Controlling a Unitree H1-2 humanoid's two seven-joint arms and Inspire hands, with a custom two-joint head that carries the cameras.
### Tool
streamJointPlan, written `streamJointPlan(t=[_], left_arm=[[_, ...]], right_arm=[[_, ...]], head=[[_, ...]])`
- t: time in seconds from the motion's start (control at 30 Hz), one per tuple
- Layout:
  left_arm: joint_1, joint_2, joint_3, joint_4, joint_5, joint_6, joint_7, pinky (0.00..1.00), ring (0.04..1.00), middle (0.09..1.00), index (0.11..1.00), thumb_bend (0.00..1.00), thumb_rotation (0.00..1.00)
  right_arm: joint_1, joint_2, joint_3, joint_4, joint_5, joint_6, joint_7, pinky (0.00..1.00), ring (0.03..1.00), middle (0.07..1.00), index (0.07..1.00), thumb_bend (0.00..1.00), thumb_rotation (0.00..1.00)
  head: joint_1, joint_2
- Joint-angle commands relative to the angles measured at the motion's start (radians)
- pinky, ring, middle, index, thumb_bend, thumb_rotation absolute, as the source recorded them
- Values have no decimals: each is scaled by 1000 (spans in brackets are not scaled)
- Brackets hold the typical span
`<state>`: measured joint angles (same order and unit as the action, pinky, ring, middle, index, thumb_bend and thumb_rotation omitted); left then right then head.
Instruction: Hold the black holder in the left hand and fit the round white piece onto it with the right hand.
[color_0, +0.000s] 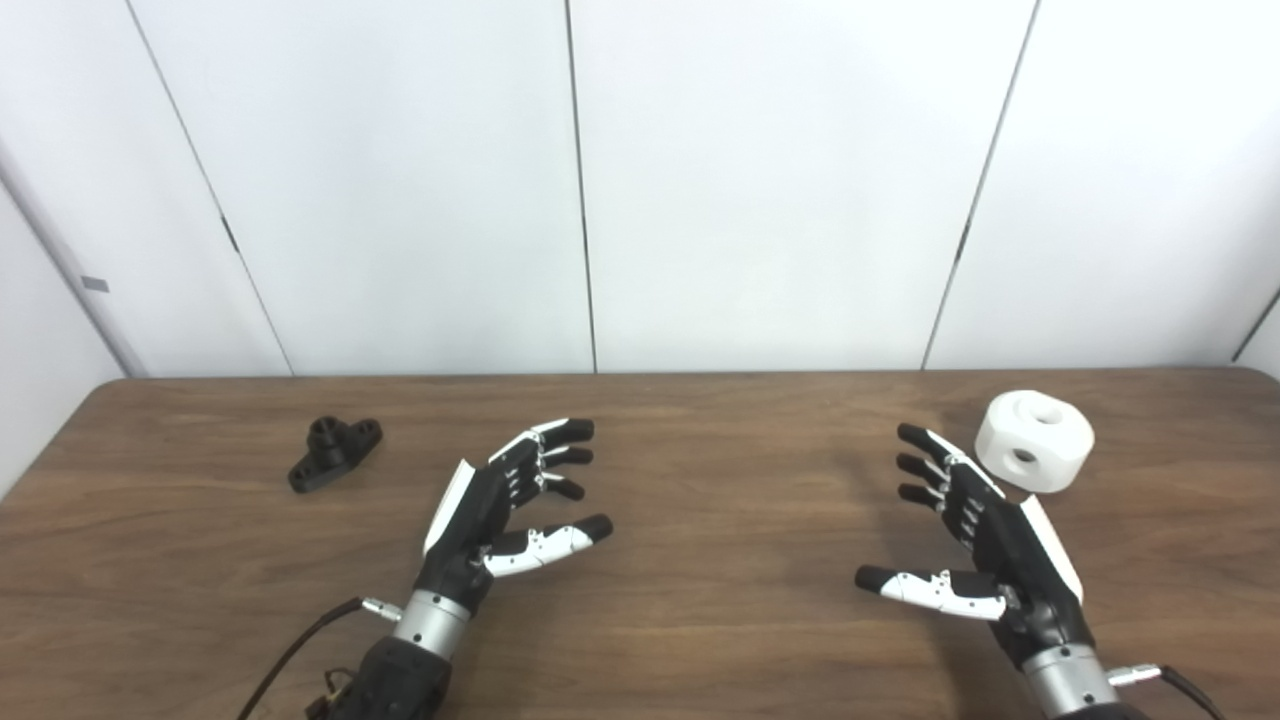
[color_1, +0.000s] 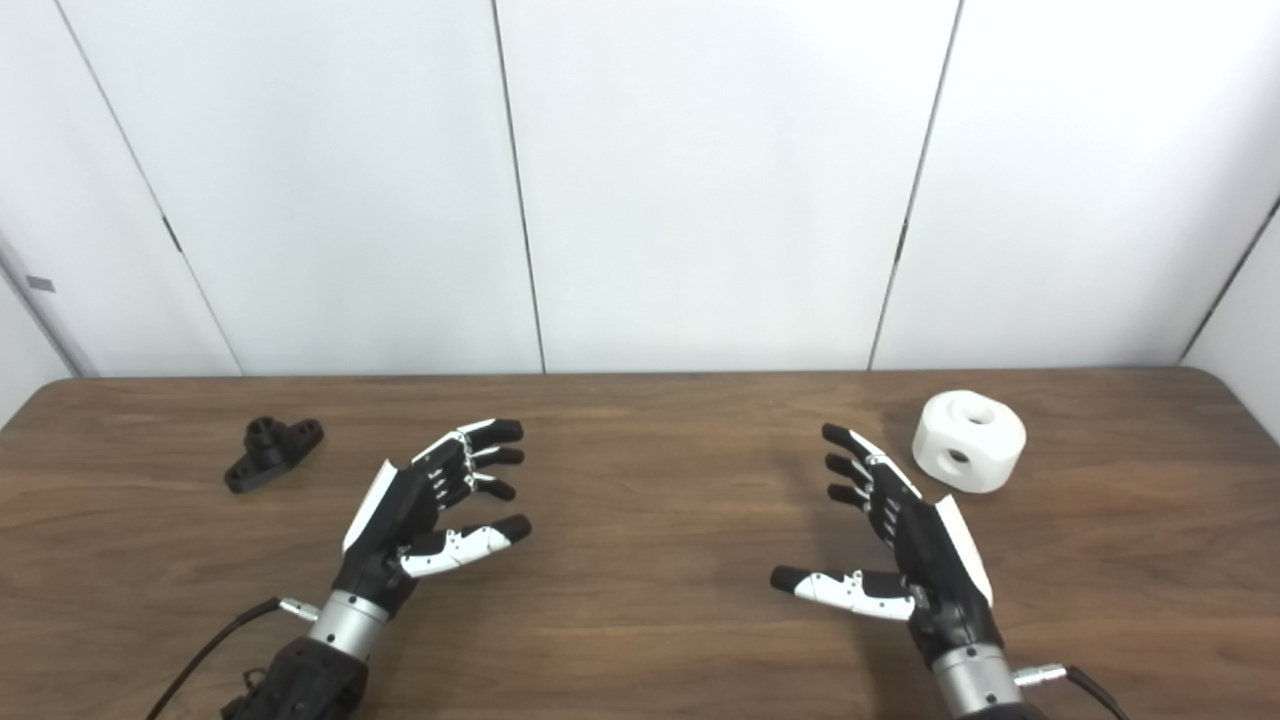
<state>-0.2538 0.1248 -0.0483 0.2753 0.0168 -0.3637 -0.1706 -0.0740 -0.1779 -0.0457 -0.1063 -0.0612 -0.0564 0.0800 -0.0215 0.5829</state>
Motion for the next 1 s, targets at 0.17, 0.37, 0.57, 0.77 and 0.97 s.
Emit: streamJointPlan(t=[0.17,0.37,0.57,0.77,0.97], left_arm=[[36,-7,-7,12,-14,-10,-4,624,779,826,789,801,211],[37,-10,-10,13,-6,-7,1,632,784,833,794,803,195],[24,-49,-32,25,10,17,14,639,784,829,796,797,166],[11,-81,-45,45,37,40,32,650,794,848,807,840,205],[3,-91,-40,67,57,12,46,598,772,839,798,825,181]], right_arm=[[-19,-2,-4,-43,8,-10,-6,823,884,936,862,786,50],[-17,-5,-7,-47,9,-6,-6,816,878,929,863,790,51],[-20,-52,-34,5,56,-64,18,755,863,921,868,782,89],[-13,-60,-50,-37,84,13,24,812,892,957,886,703,14],[-23,-78,-39,-27,31,-28,20,799,881,954,911,721,35]], head=[[-1,4],[69,0],[327,-24],[402,-41],[414,-45]])
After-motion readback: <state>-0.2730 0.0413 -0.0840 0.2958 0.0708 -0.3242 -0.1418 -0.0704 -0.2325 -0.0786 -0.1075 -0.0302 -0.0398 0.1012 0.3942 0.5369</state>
